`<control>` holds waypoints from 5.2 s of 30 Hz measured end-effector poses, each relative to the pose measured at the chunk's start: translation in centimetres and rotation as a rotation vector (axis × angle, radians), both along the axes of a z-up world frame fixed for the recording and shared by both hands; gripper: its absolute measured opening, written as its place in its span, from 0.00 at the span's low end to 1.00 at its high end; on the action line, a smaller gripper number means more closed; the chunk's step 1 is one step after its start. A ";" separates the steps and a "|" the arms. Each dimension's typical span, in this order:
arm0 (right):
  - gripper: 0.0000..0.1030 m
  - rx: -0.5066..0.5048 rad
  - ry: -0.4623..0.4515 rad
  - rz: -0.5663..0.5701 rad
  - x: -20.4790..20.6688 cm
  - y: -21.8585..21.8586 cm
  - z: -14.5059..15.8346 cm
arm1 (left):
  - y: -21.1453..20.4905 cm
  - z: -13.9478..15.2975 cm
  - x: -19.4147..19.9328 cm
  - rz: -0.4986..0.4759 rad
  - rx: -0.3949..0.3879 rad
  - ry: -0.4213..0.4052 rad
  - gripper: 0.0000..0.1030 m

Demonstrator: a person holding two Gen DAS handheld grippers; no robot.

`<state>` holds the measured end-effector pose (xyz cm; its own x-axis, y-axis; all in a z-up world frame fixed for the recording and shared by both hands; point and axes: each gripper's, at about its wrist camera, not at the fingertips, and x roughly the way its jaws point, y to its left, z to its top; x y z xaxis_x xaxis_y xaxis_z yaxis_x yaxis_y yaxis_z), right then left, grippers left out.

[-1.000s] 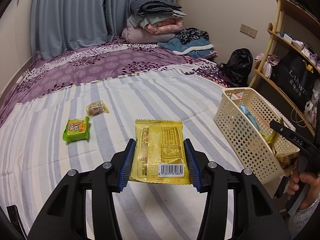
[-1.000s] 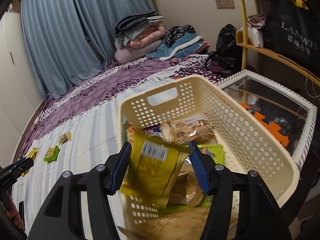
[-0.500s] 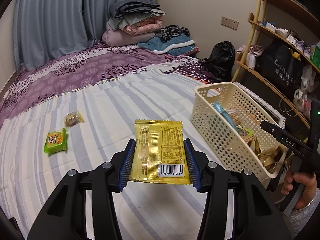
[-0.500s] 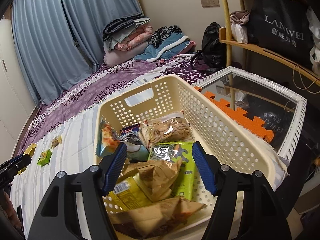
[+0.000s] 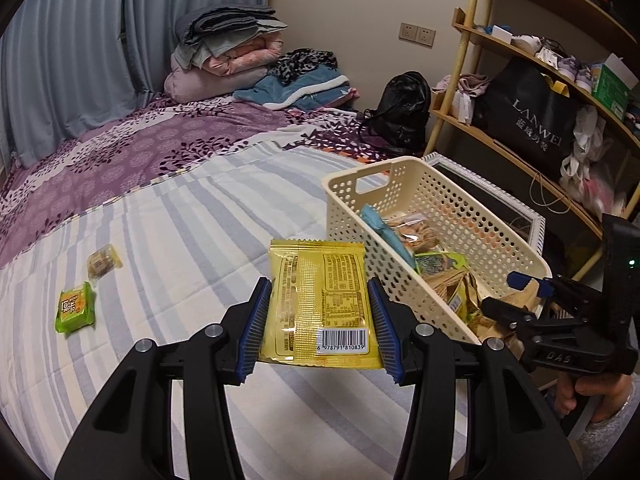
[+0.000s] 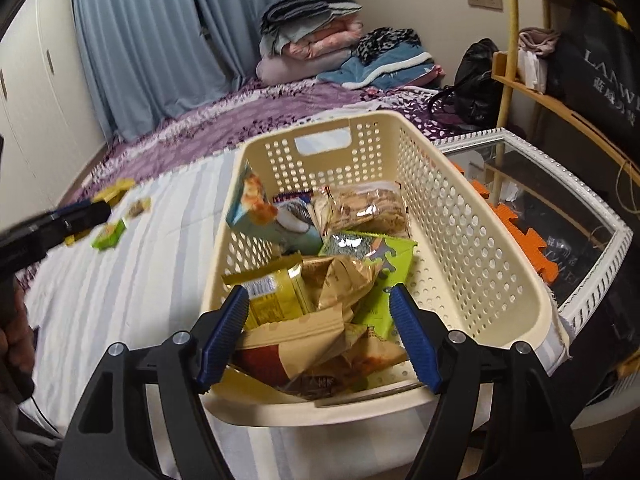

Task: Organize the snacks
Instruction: 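Move the left tool over the basket and open it to drop the wafer pack, then move both open tools back over the green MOKA pack and clear bun pack, then grasp the green MOKA pack with the left tool while the right tool grasps the clear bun pack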

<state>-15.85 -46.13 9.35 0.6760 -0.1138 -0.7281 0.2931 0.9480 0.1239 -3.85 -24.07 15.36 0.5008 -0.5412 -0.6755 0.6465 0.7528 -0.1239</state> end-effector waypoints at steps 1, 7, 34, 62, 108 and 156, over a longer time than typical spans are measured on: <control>0.72 -0.007 0.009 -0.004 0.2 -0.1 -0.2 | -0.2 0.0 -0.1 -0.006 0.001 -0.002 0.49; 0.73 -0.124 0.044 -0.084 0.6 -1.1 -0.6 | -1.0 0.2 -0.5 -0.030 0.006 -0.005 0.49; 0.73 -0.091 -0.135 -0.293 -4.0 -5.2 2.6 | -10.6 -0.5 -3.5 -0.290 -0.086 0.077 0.81; 0.78 -0.090 -0.050 0.109 0.4 3.3 1.9 | -2.4 -1.1 0.0 -0.079 -0.034 0.081 0.84; 0.87 -0.090 -0.203 -0.011 2.0 3.1 5.0 | 4.1 -1.6 3.8 0.125 -0.049 0.107 0.96; 0.87 0.036 -0.076 0.315 15.5 17.9 0.3 | 21.4 -8.0 13.8 0.542 0.025 0.177 0.97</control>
<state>-0.40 -28.19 9.66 0.7266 0.1347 -0.6737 -0.0258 0.9852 0.1692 9.96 -2.63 7.36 0.5802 -0.2211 -0.7839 0.1379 0.9752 -0.1730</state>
